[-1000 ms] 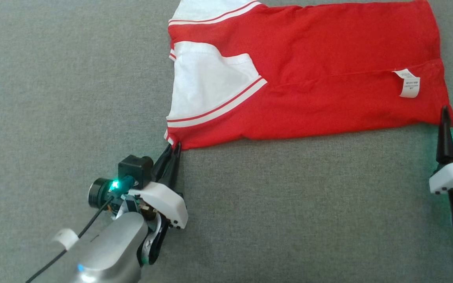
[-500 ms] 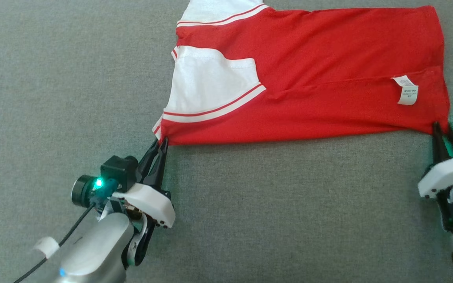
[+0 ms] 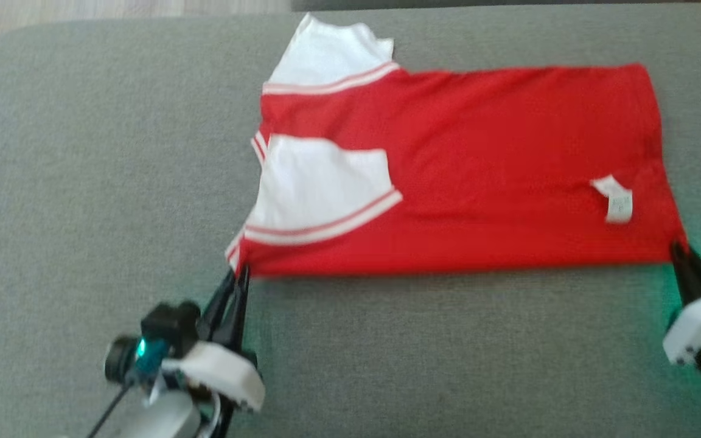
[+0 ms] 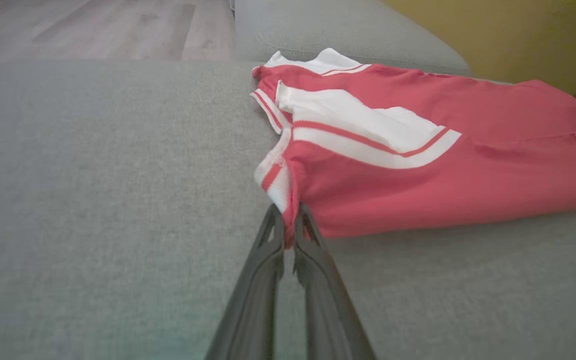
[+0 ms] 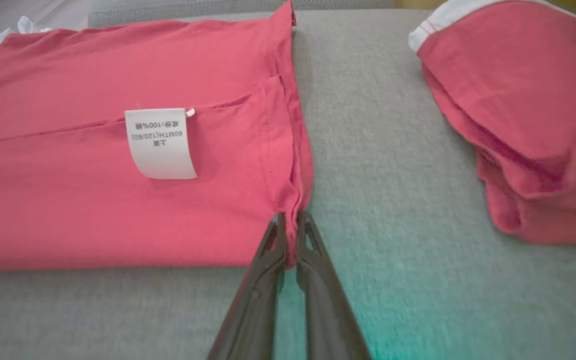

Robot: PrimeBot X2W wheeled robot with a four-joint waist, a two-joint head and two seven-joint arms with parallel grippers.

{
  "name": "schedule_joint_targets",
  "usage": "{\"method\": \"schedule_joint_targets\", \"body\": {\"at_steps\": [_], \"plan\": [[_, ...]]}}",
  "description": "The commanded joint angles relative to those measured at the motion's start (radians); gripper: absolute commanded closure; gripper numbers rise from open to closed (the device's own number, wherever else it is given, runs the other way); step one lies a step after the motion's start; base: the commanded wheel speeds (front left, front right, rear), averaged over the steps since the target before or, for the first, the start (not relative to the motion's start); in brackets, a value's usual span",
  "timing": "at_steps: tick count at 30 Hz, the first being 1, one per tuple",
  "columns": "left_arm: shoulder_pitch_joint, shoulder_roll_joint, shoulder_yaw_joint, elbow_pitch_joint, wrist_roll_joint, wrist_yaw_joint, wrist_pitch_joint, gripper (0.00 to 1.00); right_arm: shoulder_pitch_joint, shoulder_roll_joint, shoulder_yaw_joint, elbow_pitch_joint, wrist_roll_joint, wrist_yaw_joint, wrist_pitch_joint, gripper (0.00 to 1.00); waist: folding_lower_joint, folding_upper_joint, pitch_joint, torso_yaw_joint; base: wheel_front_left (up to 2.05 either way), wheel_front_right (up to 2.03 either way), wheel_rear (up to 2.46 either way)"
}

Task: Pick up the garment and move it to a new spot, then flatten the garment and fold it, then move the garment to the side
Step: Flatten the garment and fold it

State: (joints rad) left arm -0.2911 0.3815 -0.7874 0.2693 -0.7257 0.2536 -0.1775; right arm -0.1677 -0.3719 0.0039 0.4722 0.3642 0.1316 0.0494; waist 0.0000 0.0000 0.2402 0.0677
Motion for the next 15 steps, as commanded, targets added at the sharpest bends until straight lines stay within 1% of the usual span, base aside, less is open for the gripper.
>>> {"method": "schedule_joint_targets", "body": {"at_steps": [1, 4, 10, 11, 12, 13, 14, 15], "plan": [[0.012, 0.042, 0.05, -0.037, -0.014, 0.02, -0.004, 1.0, 0.036, -0.046, 0.002, -0.049, 0.009, -0.001, 0.021, 1.0, 0.0, 0.0, -0.013, -0.012, 0.0, 0.0, 0.0], [0.081, 0.061, 0.049, -0.087, -0.038, 0.039, 0.012, 1.0, 0.114, -0.054, -0.015, -0.134, 0.019, -0.001, 0.082, 1.0, 0.0, 0.0, -0.027, -0.024, 0.0, 0.0, 0.0], [0.184, 0.085, 0.042, -0.159, -0.086, 0.051, 0.04, 1.0, 0.243, -0.041, -0.058, -0.273, 0.029, -0.001, 0.18, 1.0, 0.0, 0.0, -0.045, -0.035, 0.0, 0.0, 0.0], [0.192, 0.089, 0.038, -0.164, -0.089, 0.051, 0.049, 1.0, 0.255, -0.036, -0.067, -0.289, 0.024, -0.001, 0.189, 0.76, 0.0, 0.0, -0.047, -0.036, 0.0, 0.0, 0.0], [0.196, 0.093, 0.036, -0.168, -0.09, 0.052, 0.054, 0.96, 0.265, -0.032, -0.078, -0.303, 0.015, -0.001, 0.197, 0.26, 0.0, 0.0, -0.049, -0.036, 0.0, 0.0, 0.0], [0.197, 0.095, 0.035, -0.172, -0.09, 0.055, 0.058, 0.55, 0.271, -0.025, -0.093, -0.314, 0.001, -0.001, 0.199, 0.0, 0.0, 0.0, -0.052, -0.037, 0.0, 0.0, 0.0], [0.195, 0.098, 0.034, -0.174, -0.089, 0.056, 0.062, 0.0, 0.274, -0.016, -0.107, -0.326, -0.012, -0.001, 0.195, 0.0, 0.0, 0.0, -0.054, -0.037, 0.0, 0.0, 0.0], [0.19, 0.101, 0.034, -0.177, -0.085, 0.057, 0.063, 0.0, 0.277, -0.005, -0.117, -0.337, -0.021, -0.001, 0.195, 0.0, 0.0, 0.0, -0.057, -0.037, 0.0, 0.0, 0.0]]}}
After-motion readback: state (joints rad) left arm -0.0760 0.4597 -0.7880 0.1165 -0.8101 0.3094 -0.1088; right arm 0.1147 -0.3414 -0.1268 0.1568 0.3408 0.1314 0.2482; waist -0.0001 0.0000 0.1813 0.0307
